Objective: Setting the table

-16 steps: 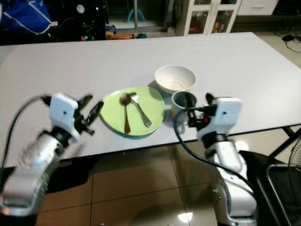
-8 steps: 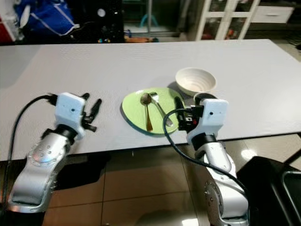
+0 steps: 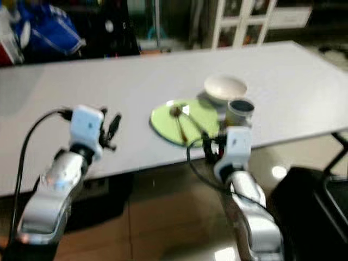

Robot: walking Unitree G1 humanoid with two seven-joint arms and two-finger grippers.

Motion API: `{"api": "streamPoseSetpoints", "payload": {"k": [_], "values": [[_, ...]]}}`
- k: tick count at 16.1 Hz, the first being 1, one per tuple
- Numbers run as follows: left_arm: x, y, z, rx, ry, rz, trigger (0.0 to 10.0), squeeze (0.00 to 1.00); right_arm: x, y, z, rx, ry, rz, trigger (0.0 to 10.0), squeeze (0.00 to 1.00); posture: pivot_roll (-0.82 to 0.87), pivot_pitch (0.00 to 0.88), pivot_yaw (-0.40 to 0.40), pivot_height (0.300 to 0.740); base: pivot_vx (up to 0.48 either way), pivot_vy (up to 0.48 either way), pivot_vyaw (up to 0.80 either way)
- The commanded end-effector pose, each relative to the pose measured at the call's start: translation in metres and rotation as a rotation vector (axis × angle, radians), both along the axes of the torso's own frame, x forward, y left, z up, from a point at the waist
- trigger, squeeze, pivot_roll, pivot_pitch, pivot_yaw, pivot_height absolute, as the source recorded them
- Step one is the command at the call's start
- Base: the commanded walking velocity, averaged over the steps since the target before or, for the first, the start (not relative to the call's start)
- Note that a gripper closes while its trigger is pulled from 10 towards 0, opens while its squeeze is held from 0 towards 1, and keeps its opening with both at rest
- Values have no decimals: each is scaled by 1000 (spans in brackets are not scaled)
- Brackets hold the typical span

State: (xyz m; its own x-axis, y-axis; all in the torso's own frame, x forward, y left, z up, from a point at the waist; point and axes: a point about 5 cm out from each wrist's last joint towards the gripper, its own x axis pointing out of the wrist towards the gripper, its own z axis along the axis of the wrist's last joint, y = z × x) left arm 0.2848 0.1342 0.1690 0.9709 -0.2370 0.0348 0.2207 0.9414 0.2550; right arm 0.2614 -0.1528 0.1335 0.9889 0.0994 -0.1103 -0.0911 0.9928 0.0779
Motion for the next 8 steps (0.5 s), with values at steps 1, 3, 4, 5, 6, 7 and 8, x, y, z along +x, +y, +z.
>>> {"api": "streamPoseSetpoints", "payload": {"k": [1,3,4,5,6,7,8], "values": [[1,12,-6,1,34,67,10000,0,4,6,2,-16,-3,15,10000,0,1,0,6,740,0,398,0],[2,16,-7,1,33,98,10000,0,6,3,1,-32,1,15,10000,0,2,0,8,740,0,399,0],[2,19,-8,8,19,124,10000,0,6,2,1,18,-2,14,10000,0,5,0,8,740,0,398,0],[1,20,-9,1,28,126,10000,0,7,1,1,53,1,-3,10000,0,-7,0,16,740,0,394,0],[1,19,-8,-16,38,111,10000,0,6,-1,3,123,-5,-19,10000,0,-19,0,22,740,0,394,0],[2,18,-7,-14,41,98,10000,0,7,-2,5,137,-14,-32,10000,0,-28,0,25,740,0,398,0],[3,16,-6,-13,42,84,10000,0,7,-4,7,141,-22,-41,10000,0,-32,0,27,740,0,394,0]]}}
